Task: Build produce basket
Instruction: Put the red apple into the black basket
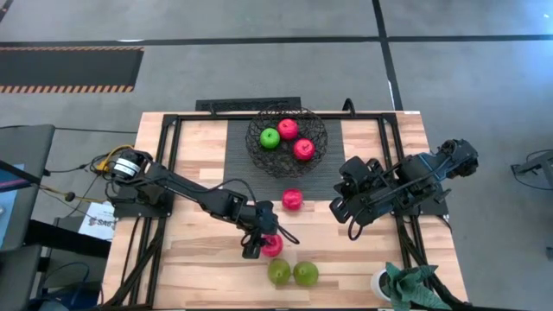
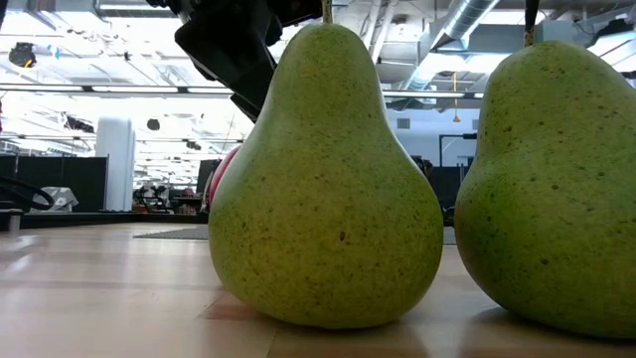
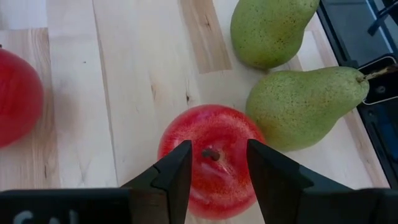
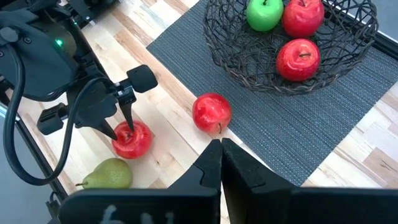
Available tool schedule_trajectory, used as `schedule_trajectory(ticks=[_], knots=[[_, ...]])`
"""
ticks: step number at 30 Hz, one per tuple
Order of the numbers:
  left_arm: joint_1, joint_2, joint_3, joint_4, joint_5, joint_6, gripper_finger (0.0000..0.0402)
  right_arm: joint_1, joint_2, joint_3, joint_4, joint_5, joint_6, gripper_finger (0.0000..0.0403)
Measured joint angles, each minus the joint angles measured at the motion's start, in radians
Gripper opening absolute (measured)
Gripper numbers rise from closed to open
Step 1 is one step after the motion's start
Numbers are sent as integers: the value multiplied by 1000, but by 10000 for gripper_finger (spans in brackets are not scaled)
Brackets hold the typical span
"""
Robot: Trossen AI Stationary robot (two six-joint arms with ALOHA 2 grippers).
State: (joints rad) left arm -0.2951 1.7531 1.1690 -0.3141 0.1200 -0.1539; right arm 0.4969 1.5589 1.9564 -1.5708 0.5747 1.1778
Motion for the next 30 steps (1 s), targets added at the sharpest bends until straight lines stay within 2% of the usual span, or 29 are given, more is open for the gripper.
schedule_trajectory(ticks=[16,20,24,30], knots=[[0,7,0,21,-1,8,140,0,0,0,0,1,0,26],[0,19,0,23,25,-9,140,0,0,0,0,1,0,26],[0,18,0,26,-9,-3,140,0,0,0,0,1,0,26],[2,33,0,27,36,-26,140,0,0,0,0,1,0,26]])
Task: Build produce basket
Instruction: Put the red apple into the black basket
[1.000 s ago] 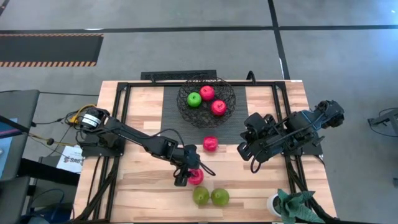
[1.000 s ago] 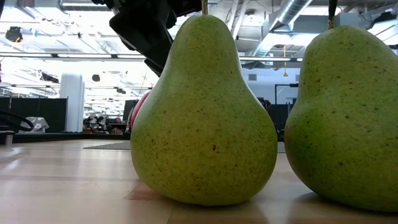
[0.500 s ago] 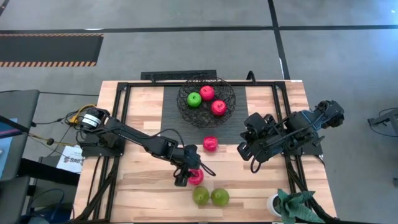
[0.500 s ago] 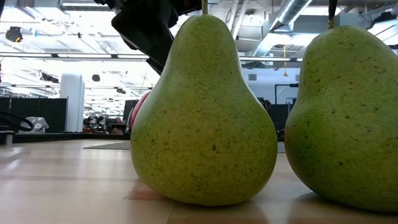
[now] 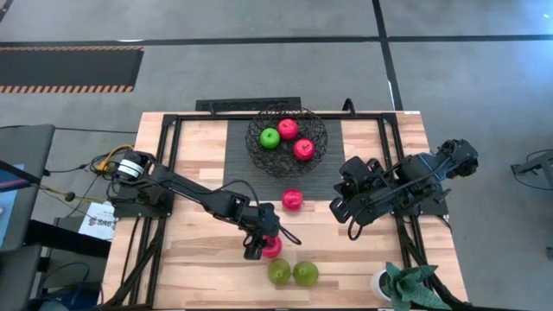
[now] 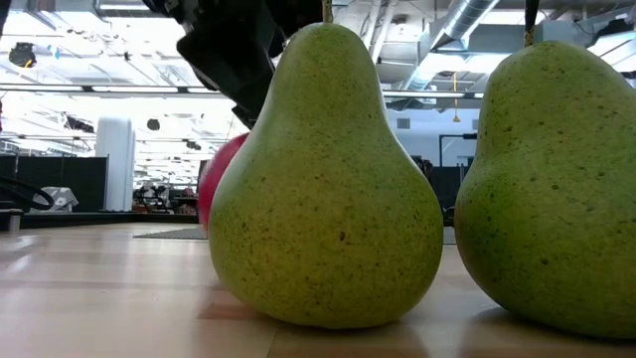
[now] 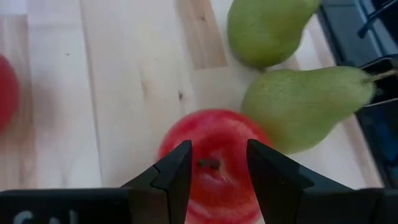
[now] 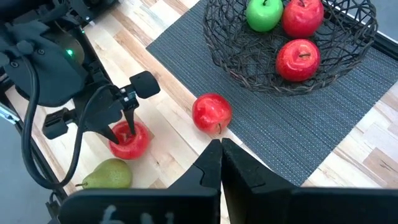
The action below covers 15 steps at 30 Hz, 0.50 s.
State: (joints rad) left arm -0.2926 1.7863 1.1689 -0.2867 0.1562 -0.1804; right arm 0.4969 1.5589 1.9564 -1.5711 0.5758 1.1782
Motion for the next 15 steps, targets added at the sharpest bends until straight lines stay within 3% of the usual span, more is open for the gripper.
schedule_trajectory(ticks=[15], knots=[[5,22,0,12,30,-32,140,0,0,0,0,0,-1,26]])
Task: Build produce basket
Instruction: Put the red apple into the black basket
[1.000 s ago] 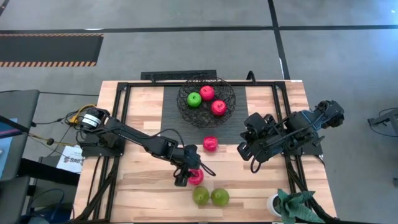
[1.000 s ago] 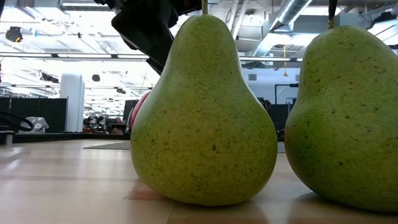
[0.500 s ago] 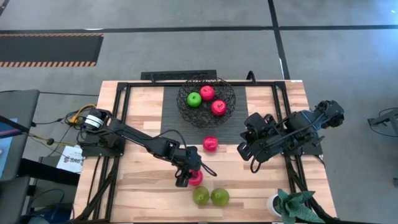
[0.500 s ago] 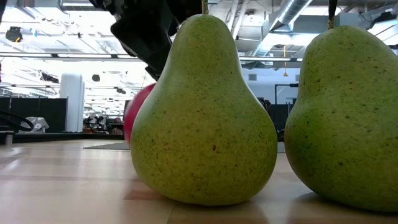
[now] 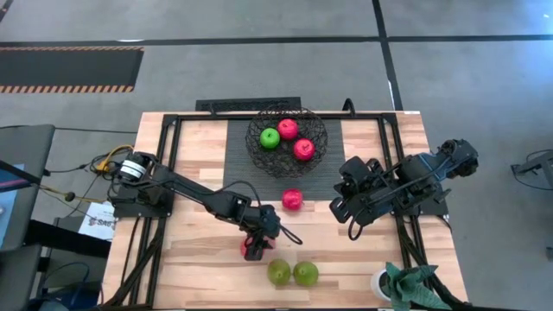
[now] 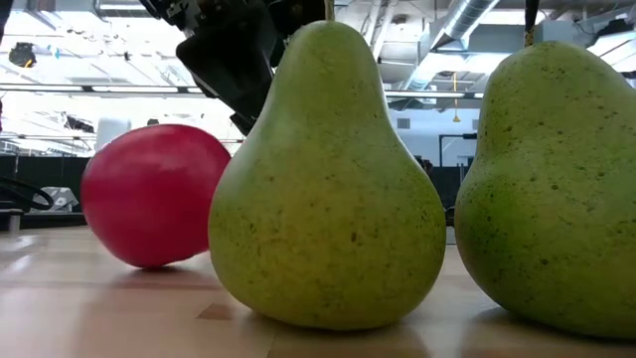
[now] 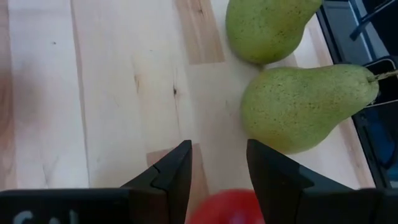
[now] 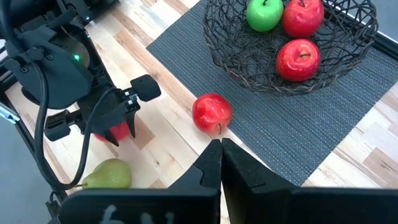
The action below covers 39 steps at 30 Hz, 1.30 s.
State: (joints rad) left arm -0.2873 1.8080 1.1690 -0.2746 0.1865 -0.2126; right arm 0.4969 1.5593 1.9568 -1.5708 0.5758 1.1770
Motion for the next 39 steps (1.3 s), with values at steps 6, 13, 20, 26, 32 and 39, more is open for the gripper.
schedule_trajectory(ticks=[6,13,20,26,32,39], knots=[[11,-40,0,-26,-68,10,139,0,0,0,0,-1,-3,26],[8,-161,0,-212,-294,6,139,0,0,0,0,-2,-27,26],[59,-186,0,-247,-409,-40,132,0,9,-16,2,-4,-47,6],[118,-169,0,-254,-393,-2,54,17,18,-275,-1,-105,213,3],[150,-165,0,-222,-399,90,6,68,19,-581,257,-130,502,2],[153,-73,1,-175,-345,159,0,43,19,-787,647,-35,518,1]])
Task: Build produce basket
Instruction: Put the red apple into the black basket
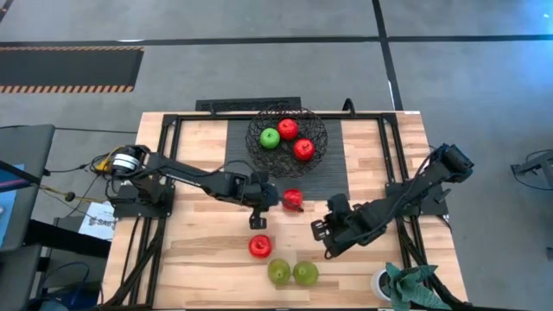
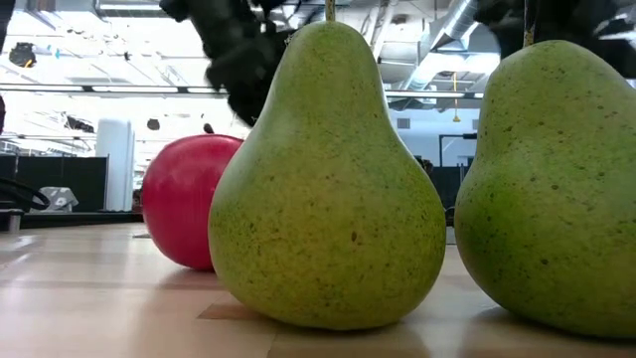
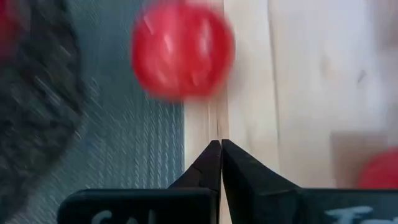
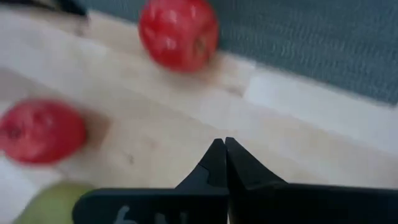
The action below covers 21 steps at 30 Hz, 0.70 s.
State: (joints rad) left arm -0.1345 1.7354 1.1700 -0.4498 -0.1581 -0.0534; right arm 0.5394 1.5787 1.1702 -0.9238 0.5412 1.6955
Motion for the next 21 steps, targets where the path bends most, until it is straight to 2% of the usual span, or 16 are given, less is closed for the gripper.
schedule_trajectory(ticks=[7,11,16,21], knots=[[10,67,1,48,-13,47,0,-61,-1,-40,57,65,-21,1],[25,78,2,81,-3,59,0,-101,33,-69,167,89,-89,1],[37,79,-1,79,-6,68,0,-132,83,-158,375,77,-133,0],[48,79,-1,90,1,68,0,-135,119,-303,702,76,-118,0]])
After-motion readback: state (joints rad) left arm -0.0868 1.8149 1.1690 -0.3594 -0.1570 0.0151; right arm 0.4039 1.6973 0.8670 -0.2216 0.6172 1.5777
